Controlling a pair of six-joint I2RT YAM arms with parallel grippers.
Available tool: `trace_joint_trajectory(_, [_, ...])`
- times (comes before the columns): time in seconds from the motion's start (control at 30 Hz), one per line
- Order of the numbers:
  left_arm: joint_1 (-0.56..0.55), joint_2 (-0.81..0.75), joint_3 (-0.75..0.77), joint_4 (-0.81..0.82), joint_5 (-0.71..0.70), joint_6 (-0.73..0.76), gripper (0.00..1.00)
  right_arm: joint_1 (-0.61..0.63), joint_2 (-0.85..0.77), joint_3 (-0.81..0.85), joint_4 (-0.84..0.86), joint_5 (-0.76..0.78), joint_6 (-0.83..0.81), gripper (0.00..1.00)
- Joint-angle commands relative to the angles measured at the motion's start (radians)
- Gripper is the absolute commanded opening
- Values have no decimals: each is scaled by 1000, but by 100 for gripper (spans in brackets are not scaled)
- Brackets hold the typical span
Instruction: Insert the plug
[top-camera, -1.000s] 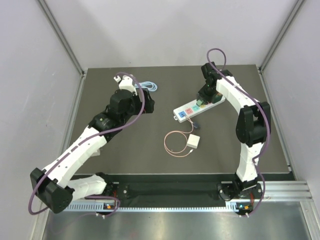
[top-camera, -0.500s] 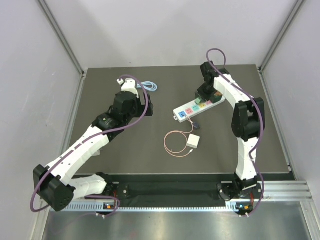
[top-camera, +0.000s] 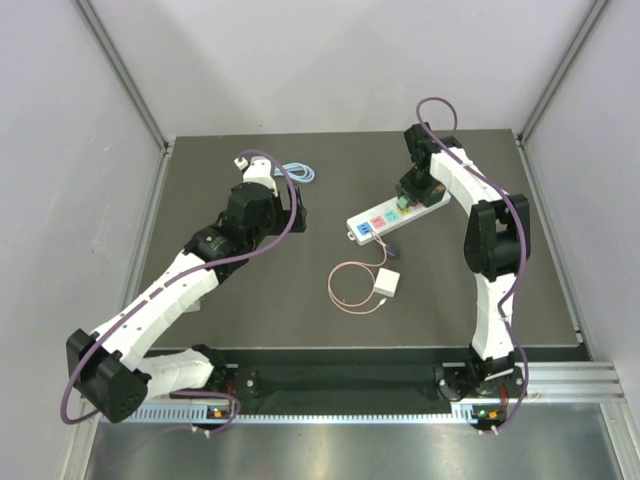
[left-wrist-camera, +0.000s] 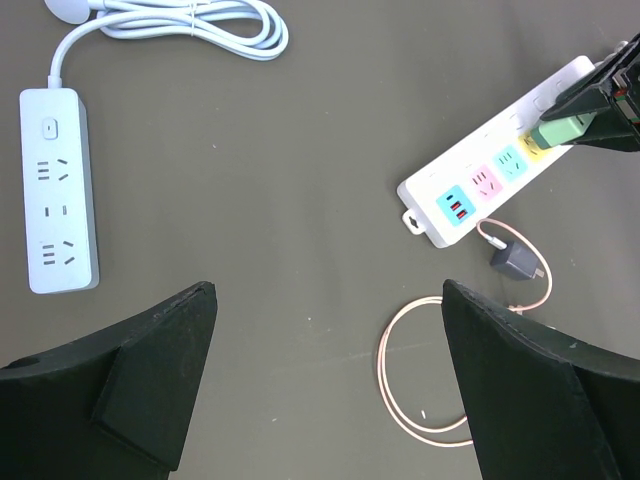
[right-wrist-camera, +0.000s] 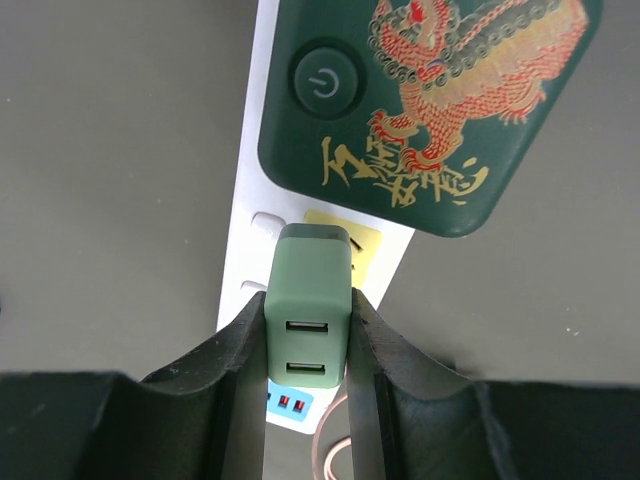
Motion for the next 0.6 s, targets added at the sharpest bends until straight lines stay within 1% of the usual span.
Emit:
trace_joint_trajectory(0.0, [2, -26, -8, 26, -8, 12, 99, -14, -13, 20, -18, 35, 11, 0])
trace_joint_trajectory(0.13, [0, -27, -6, 26, -10, 12, 98, -14, -17, 9, -18, 46, 20, 0])
trace_joint_trajectory(0.3, [2, -27, -8, 26, -8, 12, 99, -14, -7, 0, -13, 3, 24, 0])
trace_joint_trajectory(0.57, [0, -27, -9, 26, 10, 4, 98, -12, -36, -49, -9, 9, 41, 0])
